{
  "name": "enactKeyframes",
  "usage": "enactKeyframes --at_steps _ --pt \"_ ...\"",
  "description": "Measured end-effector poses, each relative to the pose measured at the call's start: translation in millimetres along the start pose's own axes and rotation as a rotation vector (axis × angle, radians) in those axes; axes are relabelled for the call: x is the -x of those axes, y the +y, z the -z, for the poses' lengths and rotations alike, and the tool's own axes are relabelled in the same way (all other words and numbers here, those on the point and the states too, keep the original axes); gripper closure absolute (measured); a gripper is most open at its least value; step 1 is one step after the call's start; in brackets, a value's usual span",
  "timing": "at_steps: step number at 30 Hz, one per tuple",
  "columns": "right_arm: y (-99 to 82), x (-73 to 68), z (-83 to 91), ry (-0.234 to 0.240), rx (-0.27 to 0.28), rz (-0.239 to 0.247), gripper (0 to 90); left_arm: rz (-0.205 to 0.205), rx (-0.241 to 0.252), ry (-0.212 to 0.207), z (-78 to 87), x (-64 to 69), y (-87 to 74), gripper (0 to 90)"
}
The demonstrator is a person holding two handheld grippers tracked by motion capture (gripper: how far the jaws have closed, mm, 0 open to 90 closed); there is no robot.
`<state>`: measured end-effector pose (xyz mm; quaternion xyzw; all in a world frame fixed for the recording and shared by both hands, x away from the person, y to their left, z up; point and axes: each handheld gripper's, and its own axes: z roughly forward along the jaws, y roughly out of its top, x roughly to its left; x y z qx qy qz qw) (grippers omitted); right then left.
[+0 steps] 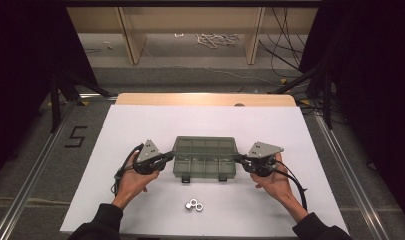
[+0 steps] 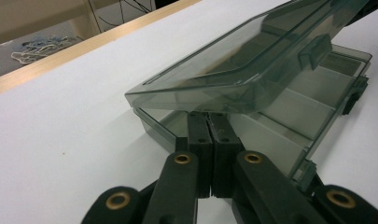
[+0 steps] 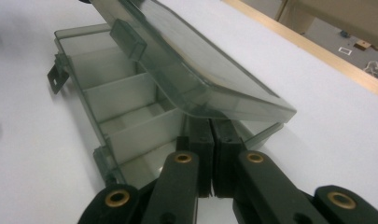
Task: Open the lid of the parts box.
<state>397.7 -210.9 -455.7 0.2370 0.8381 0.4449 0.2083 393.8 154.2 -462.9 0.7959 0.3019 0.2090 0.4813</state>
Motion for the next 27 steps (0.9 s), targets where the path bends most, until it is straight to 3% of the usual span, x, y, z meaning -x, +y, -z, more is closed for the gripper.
enactKeyframes --at_steps 3,8,15,23,27 --pt "2.4 2.2 -0.7 -0.006 0.012 0.002 89.3 0.015 0.004 0.008 -1.5 0.9 1.8 88.7" --pt "4.2 5.2 -3.5 -0.021 0.030 0.002 89.3 -0.014 0.008 0.011 -3.0 0.7 5.5 88.5" --pt "7.1 8.3 -5.1 -0.038 0.049 0.002 89.3 -0.006 0.025 0.021 -2.3 -2.0 10.5 88.4" --pt "6.7 13.2 -5.8 -0.051 0.059 -0.018 89.3 0.002 0.039 0.029 -1.8 -2.9 15.0 88.0" --pt "7.2 13.2 -5.2 -0.039 0.051 -0.036 89.2 -0.013 0.041 0.030 -0.7 -3.6 17.0 87.9"
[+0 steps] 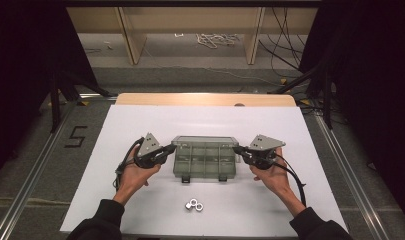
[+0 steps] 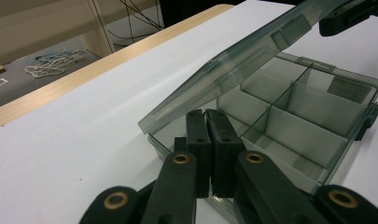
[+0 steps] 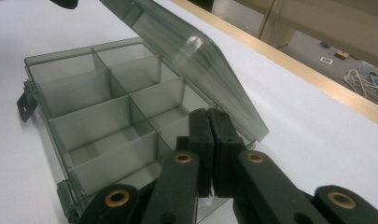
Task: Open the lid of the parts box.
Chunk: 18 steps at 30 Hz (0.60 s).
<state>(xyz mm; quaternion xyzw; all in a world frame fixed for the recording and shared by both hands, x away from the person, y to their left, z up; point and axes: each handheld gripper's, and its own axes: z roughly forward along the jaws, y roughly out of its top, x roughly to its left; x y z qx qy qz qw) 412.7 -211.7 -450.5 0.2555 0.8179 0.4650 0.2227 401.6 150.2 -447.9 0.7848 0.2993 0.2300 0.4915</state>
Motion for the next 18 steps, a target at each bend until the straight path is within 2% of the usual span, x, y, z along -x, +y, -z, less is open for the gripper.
enactKeyframes --at_steps 2,3,6,14,16,18 --pt "0.3 -0.1 -0.2 -0.003 0.007 -0.002 89.0 0.017 0.006 -0.004 0.4 0.3 0.4 87.8" --pt "0.5 0.0 0.1 -0.002 0.007 -0.002 88.9 -0.001 0.004 0.001 1.2 -0.7 1.0 87.9" --pt "0.8 1.0 0.5 -0.005 0.017 0.005 88.4 0.006 0.004 0.004 1.7 -0.3 1.1 87.9" --pt "-0.2 0.8 3.9 0.040 -0.029 -0.020 84.3 0.005 0.010 -0.002 2.4 -0.4 1.6 87.9" --pt "-0.8 1.7 5.6 0.051 -0.039 -0.013 80.6 0.015 0.009 0.000 2.5 0.6 1.7 87.9" --pt "-1.5 1.8 7.7 0.064 -0.048 -0.029 73.3 0.001 0.008 0.001 3.1 -0.2 2.2 87.8"
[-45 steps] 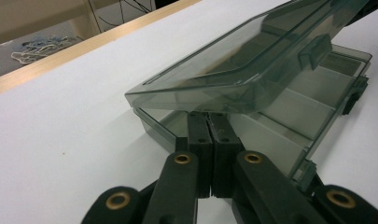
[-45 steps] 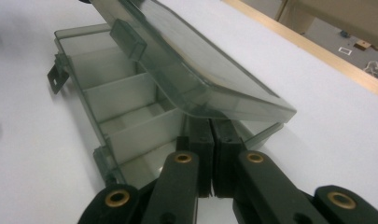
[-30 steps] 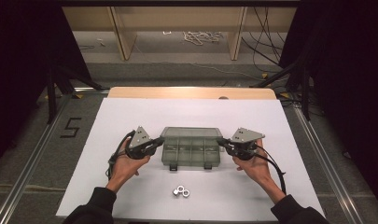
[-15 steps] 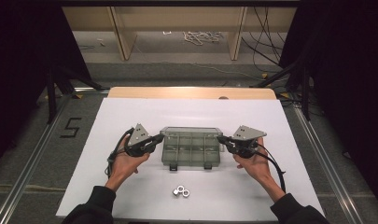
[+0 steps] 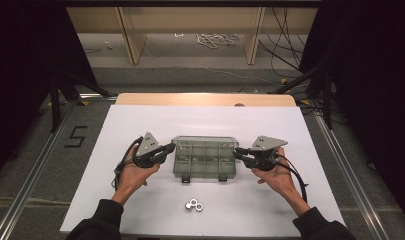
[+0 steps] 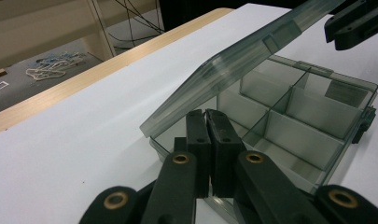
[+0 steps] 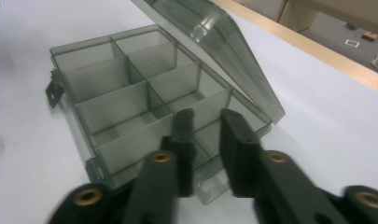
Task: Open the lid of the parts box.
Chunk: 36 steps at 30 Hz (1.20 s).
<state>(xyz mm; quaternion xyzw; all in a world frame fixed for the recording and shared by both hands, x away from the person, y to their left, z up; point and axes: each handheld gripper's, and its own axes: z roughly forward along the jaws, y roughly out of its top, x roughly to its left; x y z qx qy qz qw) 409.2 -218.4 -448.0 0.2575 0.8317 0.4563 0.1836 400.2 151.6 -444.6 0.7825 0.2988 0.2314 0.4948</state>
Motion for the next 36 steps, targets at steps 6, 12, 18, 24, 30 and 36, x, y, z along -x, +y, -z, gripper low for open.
enactKeyframes --at_steps 6,12,18,24,30,36 --pt "-0.3 4.3 3.0 0.007 -0.009 -0.045 45.5 -0.002 0.001 0.000 0.5 0.2 0.6 87.8" --pt "0.2 7.8 -1.0 -0.035 -0.001 -0.064 27.1 -0.003 -0.001 -0.001 0.3 0.7 0.5 87.6" --pt "8.8 12.0 -8.3 -0.065 0.004 -0.042 21.8 -0.003 -0.001 -0.001 0.1 1.4 0.8 87.5" --pt "15.2 17.8 -18.1 -0.066 0.008 -0.035 24.6 -0.003 -0.001 -0.003 0.0 1.5 0.7 87.4" --pt "18.2 19.6 -21.2 -0.052 -0.005 -0.023 34.5 -0.004 -0.001 -0.002 -0.1 1.4 0.6 87.1" --pt "19.1 20.3 -19.7 -0.066 0.017 -0.010 49.7 -0.010 -0.005 -0.007 -0.7 1.3 0.3 85.8"
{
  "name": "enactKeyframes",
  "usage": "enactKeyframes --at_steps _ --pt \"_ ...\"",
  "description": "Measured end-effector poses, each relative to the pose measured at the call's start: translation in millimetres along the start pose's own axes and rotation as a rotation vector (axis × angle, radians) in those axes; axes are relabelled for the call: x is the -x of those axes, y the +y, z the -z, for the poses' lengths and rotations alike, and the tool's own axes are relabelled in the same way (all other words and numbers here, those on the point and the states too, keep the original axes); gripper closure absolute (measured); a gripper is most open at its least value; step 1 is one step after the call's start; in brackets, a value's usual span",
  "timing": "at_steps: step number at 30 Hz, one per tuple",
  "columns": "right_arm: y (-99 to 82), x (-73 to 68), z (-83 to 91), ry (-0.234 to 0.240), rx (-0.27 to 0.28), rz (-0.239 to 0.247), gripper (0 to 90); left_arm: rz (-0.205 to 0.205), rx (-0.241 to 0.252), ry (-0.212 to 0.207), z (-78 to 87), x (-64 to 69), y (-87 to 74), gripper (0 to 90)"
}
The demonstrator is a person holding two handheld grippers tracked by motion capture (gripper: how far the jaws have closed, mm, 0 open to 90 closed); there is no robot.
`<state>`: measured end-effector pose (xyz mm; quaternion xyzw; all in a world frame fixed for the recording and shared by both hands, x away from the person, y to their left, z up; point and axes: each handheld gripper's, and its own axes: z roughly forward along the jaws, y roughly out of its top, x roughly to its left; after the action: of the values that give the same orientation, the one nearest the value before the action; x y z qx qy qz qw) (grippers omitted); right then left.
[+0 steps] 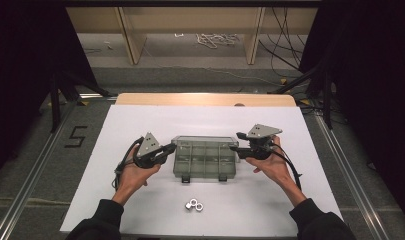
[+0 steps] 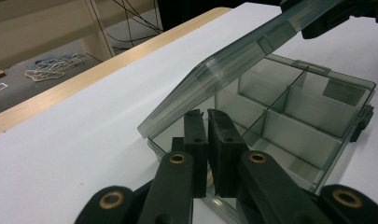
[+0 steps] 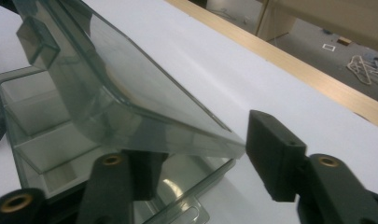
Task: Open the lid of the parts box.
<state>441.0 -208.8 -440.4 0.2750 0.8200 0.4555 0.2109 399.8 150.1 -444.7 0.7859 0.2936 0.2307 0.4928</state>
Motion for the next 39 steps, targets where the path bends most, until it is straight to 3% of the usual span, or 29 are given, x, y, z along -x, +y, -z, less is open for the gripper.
enactKeyframes --at_steps 5,8,10,13,17,20,21,22,27,29,30,35,39 --pt "0.6 -0.6 1.3 0.006 0.003 -0.003 56.1 0.003 -0.005 0.001 -0.6 -0.9 -1.5 83.0" --pt "1.3 -1.0 0.7 -0.006 0.020 0.016 58.6 0.036 -0.024 -0.007 -3.0 -0.3 -5.2 79.5" --pt "1.7 -2.0 1.4 0.003 0.009 0.005 59.6 0.066 -0.057 -0.024 -6.1 1.3 -8.2 75.6" --pt "1.9 -1.9 1.4 0.002 0.011 0.005 60.4 0.063 -0.100 -0.037 -10.2 4.6 -9.6 72.2" --pt "2.7 -2.8 2.1 0.000 0.009 0.001 61.5 0.082 -0.136 -0.029 -15.0 8.5 -13.4 69.4" --pt "2.8 -2.8 2.2 -0.004 0.013 -0.002 61.9 0.074 -0.168 -0.024 -17.2 6.3 -18.1 67.8" --pt "3.0 -2.8 2.3 -0.002 0.012 -0.001 62.0 0.098 -0.175 -0.015 -17.8 7.2 -19.3 67.7" --pt "3.0 -3.0 2.1 -0.006 0.015 -0.002 62.1 0.086 -0.190 -0.023 -17.8 5.2 -20.4 67.6" --pt "4.0 -2.6 1.7 -0.016 0.017 -0.003 63.3 0.105 -0.205 -0.030 -20.5 7.3 -23.9 68.8" --pt "4.7 -2.1 1.4 -0.026 0.023 -0.003 63.9 0.076 -0.211 -0.034 -20.4 7.2 -23.4 70.4" --pt "4.9 -2.1 1.1 -0.023 0.019 -0.007 64.3 0.091 -0.212 -0.030 -20.4 8.4 -23.5 70.6" --pt "9.4 0.0 0.2 -0.042 0.016 0.020 67.4 0.092 -0.211 -0.025 -20.3 9.0 -23.6 71.2" --pt "12.1 4.2 -1.8 -0.046 0.007 0.015 70.8 0.091 -0.217 -0.033 -19.8 8.7 -23.4 71.5"
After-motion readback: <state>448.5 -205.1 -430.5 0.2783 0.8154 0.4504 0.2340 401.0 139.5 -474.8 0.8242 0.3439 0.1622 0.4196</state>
